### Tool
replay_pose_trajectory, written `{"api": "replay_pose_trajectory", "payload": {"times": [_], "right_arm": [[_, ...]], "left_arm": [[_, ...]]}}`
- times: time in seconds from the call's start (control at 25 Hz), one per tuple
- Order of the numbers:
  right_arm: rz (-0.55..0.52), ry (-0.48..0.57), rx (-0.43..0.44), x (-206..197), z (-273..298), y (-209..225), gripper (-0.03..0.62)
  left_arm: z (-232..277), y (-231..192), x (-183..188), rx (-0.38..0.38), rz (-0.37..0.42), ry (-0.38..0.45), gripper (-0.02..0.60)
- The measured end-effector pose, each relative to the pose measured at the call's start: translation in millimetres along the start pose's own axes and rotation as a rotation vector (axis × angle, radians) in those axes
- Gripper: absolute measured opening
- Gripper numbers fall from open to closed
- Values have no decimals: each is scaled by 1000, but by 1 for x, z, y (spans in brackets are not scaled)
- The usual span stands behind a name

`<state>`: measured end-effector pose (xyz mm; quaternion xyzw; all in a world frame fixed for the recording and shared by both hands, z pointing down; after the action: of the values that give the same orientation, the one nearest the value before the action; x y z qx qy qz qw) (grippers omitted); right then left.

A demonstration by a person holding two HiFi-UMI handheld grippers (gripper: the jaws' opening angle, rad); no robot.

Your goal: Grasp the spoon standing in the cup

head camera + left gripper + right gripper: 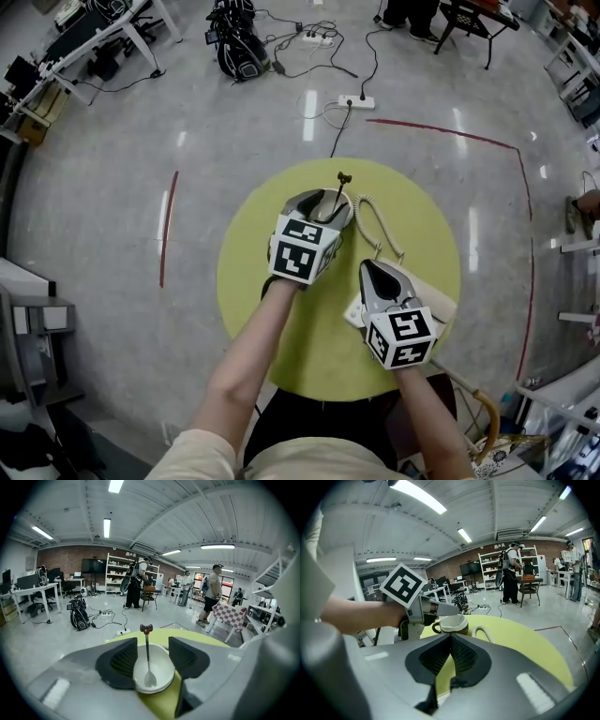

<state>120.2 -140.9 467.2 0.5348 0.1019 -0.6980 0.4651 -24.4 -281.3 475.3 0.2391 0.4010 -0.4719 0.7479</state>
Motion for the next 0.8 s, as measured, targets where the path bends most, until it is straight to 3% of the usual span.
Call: {"api": "replay_pose_trajectory", "payload": {"times": [0.8], "right_arm": [[32, -58, 42, 11, 41, 18, 2]], "left_arm": [[51, 2, 13, 2, 132, -138, 206]]}}
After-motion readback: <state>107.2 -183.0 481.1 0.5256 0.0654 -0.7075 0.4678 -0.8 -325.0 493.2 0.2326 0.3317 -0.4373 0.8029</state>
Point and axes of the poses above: the fingertips, and each gripper's own axes: z forward along the fingers, y to its right, x out of its top, the point moved 10 cm from there along -z, backward along the fingers, and after that the axes turned 15 degrees about x, right-handed, at the moved point
